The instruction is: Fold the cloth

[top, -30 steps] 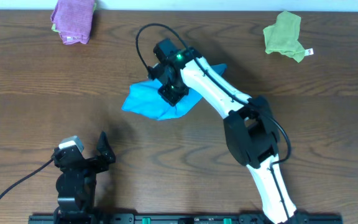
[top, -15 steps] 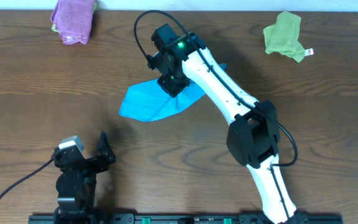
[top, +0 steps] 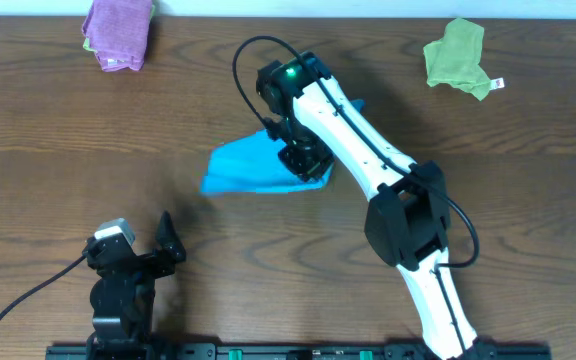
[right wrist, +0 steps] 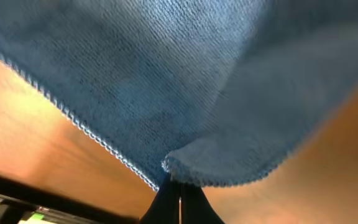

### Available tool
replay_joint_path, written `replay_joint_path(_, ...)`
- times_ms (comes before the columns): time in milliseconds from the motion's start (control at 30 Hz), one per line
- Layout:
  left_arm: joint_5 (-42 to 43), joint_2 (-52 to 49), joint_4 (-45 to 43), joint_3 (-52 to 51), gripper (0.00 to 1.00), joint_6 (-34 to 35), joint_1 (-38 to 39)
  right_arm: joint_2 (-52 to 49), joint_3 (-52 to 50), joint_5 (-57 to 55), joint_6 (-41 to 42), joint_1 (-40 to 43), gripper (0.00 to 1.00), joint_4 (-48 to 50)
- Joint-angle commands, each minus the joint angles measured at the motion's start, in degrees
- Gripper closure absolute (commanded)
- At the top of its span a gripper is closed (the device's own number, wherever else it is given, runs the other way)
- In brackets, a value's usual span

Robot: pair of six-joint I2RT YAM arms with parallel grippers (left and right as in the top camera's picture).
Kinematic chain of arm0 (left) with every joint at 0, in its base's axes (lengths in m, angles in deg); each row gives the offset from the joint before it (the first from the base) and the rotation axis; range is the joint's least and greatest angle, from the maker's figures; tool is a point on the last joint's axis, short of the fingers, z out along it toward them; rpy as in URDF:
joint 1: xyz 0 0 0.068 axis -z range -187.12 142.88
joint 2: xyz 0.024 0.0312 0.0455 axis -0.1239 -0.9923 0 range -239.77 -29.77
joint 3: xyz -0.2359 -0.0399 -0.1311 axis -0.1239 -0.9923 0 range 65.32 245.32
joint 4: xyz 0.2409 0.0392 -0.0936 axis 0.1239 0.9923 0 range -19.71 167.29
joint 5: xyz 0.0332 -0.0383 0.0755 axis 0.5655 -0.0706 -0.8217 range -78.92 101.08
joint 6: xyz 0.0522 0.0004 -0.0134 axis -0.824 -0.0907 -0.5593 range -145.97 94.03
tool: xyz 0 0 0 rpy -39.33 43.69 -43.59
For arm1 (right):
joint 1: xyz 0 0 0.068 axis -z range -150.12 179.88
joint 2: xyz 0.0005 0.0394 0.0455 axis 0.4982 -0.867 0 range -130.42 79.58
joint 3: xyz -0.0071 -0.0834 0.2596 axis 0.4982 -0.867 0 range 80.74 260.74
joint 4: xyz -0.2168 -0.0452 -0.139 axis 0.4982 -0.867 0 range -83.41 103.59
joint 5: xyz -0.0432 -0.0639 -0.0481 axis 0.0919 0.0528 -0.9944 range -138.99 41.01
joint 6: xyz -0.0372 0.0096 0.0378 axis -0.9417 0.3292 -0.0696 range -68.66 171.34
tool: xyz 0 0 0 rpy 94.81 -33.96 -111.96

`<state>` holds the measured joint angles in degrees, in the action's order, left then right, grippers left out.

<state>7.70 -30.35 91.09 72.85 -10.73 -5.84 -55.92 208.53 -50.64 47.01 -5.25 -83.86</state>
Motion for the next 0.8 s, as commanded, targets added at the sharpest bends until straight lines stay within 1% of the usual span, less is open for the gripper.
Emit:
replay_joint_path(0, 0.02, 0.33, 0.59, -1.16, 0.05, 0.61, -0.24, 0.31, -0.42, 2.89, 2.78, -0.31, 0.62, -0.02)
replay_joint_path(67, 0.02, 0.33, 0.59, -1.16, 0.05, 0.61, -0.24, 0.28, -0.42, 1.64, 2.45, -0.31, 0.6, 0.0)
replay_joint_path(133, 0.02, 0.33, 0.59, -1.16, 0.05, 0.61, -0.24, 0.28, -0.42, 1.4, 1.62, -0.31, 0.44, 0.37)
replay_joint_path(267, 0.02, 0.33, 0.59, -1.16, 0.05, 0.61, -0.24, 0.28, -0.42, 1.42, 1.2, 0.24, 0.4, 1.46)
replay_joint_path(367, 0.02, 0.33, 0.59, -1.16, 0.05, 0.61, -0.24, 0.26, -0.42, 1.44, -0.7, 0.28, 0.43, 7.19)
replay_joint_path(400, 0.02, 0.33, 0.59, -1.16, 0.05, 0.61, -0.24, 0.26, -0.42, 1.42, -1.68, 0.24, 0.49, 10.6)
replay_joint_path(433, 0.02, 0.33, 0.59, -1.16, 0.05, 0.61, -0.24, 0.26, -0.42, 1.33, -2.67, 0.24, 0.58, 13.09)
replay_joint_path(467, 0.02, 0.33, 0.59, -1.16, 0.05, 0.61, -0.24, 0.26, -0.42, 0.87, -2.84, 0.26, 0.71, 14.82)
replay_joint_path(500, 0.02, 0.33, 0.59, -1.16, 0.05, 0.61, -0.24, 0.26, -0.42, 0.28, -2.8, 0.35, 0.91, 16.79)
replay_joint_path(533, 0.02, 0.33, 0.59, -1.16, 0.05, 0.61, -0.24, 0.26, -0.42, 0.2, -2.78, 0.44, 0.98, 17.92)
replay_joint_path(767, 0.02, 0.33, 0.59, -1.16, 0.05, 0.61, -0.24, 0.22, -0.37, -0.7, -1.64, 2.86, 0.99, 21.94)
